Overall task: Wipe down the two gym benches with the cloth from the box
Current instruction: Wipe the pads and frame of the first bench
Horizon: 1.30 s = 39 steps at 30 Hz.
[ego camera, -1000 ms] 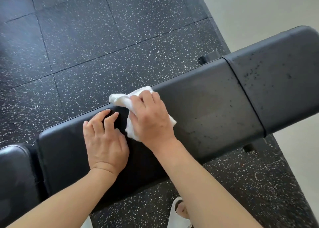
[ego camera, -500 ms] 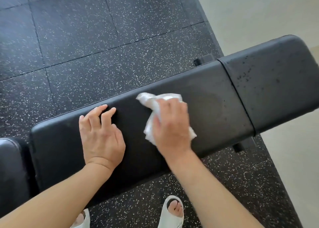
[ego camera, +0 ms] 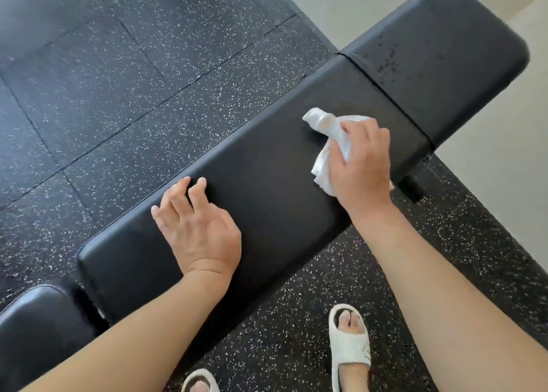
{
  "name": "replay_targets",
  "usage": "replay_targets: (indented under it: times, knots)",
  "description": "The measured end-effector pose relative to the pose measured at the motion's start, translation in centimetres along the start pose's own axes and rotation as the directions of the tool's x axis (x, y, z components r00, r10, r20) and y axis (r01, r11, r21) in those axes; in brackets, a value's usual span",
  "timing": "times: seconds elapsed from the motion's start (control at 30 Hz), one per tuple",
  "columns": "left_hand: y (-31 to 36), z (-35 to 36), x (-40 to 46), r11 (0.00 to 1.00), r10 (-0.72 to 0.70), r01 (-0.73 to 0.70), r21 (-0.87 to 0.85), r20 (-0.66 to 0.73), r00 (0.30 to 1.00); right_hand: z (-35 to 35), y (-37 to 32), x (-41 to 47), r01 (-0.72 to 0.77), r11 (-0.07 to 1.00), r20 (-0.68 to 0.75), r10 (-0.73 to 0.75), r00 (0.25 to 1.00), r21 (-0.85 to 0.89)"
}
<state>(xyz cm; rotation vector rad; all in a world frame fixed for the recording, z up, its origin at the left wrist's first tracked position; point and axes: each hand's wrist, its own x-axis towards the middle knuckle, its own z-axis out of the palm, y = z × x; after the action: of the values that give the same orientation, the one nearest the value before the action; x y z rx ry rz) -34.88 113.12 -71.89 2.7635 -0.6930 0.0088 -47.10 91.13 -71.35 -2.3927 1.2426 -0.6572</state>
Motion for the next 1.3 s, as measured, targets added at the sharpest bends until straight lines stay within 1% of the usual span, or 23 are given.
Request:
replay_targets:
  times: [0.07,0.1,0.2,0.27,0.33,0.37,0.43,0.47,0.5,0.53,0.6,0.7,0.73,0.77,0.83,0.9,0.93,1.0,1.07,1.13,1.2,1.3]
  knots:
    - [-0.1,-0.1,-0.1,1.000,0.017,-0.017,0.001,0.024,1.000,0.6,-2.1,-1.7,-0.045,0.999,-0.023,0.044,0.999,-0.020]
    - [-0.2,-0.1,-0.1,1.000,0.023,-0.023,0.004,0.037,0.999,1.1,-3.7,-3.1,-0.032,0.999,-0.015,0.032,0.999,-0.013]
    - [-0.3,-0.1,-0.1,0.999,0.028,-0.030,0.020,0.082,0.996,2.4,-8.4,-8.1,0.083,0.996,0.065,-0.086,0.994,0.041]
    - [-0.5,0.0,0.0,0.999,0.045,-0.047,0.015,0.108,0.993,2.6,-10.1,-10.4,0.147,0.985,0.115,-0.157,0.981,0.092]
    - [-0.7,0.2,0.0,0.998,0.066,-0.067,0.001,0.139,0.988,2.3,-10.2,-11.1,0.232,0.962,0.157,-0.253,0.955,0.143]
    - [-0.8,0.2,0.0,0.997,0.074,-0.074,-0.002,0.148,0.986,2.0,-9.7,-10.8,0.296,0.942,0.172,-0.322,0.931,0.157]
    - [-0.9,0.4,-0.1,0.997,0.076,-0.076,-0.005,0.144,0.987,1.4,-7.7,-9.2,0.414,0.898,0.187,-0.436,0.880,0.147]
    - [-0.8,0.4,-0.2,0.998,0.070,-0.070,-0.008,0.138,0.988,1.0,-6.4,-8.0,0.433,0.893,0.178,-0.449,0.876,0.122]
    - [-0.7,0.3,-0.2,0.998,0.063,-0.062,-0.013,0.126,0.990,0.8,-5.0,-6.5,0.415,0.905,0.150,-0.424,0.893,0.091]
    - [-0.7,0.3,-0.3,0.998,0.058,-0.056,-0.019,0.114,0.992,0.6,-3.8,-4.8,0.353,0.934,0.117,-0.358,0.926,0.065]
    - [-0.7,0.2,-0.5,0.998,0.069,-0.067,-0.019,0.105,0.992,0.6,-3.0,-1.7,0.178,0.984,0.063,-0.180,0.982,0.031]
    - [-0.8,0.0,-0.5,0.996,0.092,-0.091,-0.015,0.103,0.990,2.3,-5.4,1.2,0.013,1.000,-0.041,-0.013,0.999,0.008]
    - [-0.9,-0.1,-0.4,0.996,0.091,-0.090,-0.016,0.104,0.990,3.1,-6.7,1.4,-0.012,1.000,-0.043,0.013,0.999,0.025]
    - [-0.8,-0.1,-0.4,0.996,0.088,-0.087,-0.015,0.105,0.991,3.9,-8.1,1.2,0.000,0.999,-0.021,0.001,1.000,0.050]
    - [-0.8,0.0,-0.4,0.997,0.079,-0.078,-0.009,0.101,0.992,5.4,-10.7,0.2,0.123,0.987,0.073,-0.131,0.989,0.105]
    - [-0.9,0.3,-0.4,0.997,0.073,-0.074,0.005,0.090,0.993,6.0,-12.1,-0.9,0.279,0.950,0.192,-0.302,0.934,0.139]
    - [-0.9,0.4,-0.5,0.997,0.074,-0.075,0.010,0.080,0.994,5.8,-12.0,-1.0,0.341,0.925,0.229,-0.373,0.899,0.169]
    - [-0.9,0.6,-0.5,0.997,0.077,-0.078,0.015,0.049,0.996,5.1,-10.3,-0.4,0.438,0.869,0.245,-0.487,0.838,0.228]
    - [-0.8,0.7,-0.6,0.996,0.079,-0.080,0.035,0.029,0.996,3.9,-7.2,0.1,0.533,0.817,0.249,-0.575,0.779,0.219]
    - [-0.7,0.7,-0.6,0.996,0.081,-0.082,0.046,0.019,0.997,2.5,-3.4,1.1,0.574,0.795,0.238,-0.607,0.758,0.196]
    - [-0.7,0.6,-0.5,0.995,0.084,-0.085,0.058,0.012,0.996,1.1,0.4,3.0,0.549,0.815,0.207,-0.578,0.789,0.184]
    - [-0.6,0.7,-0.5,0.994,0.091,-0.091,0.059,-0.007,0.996,-0.3,4.9,6.8,0.447,0.889,0.129,-0.456,0.880,0.097]
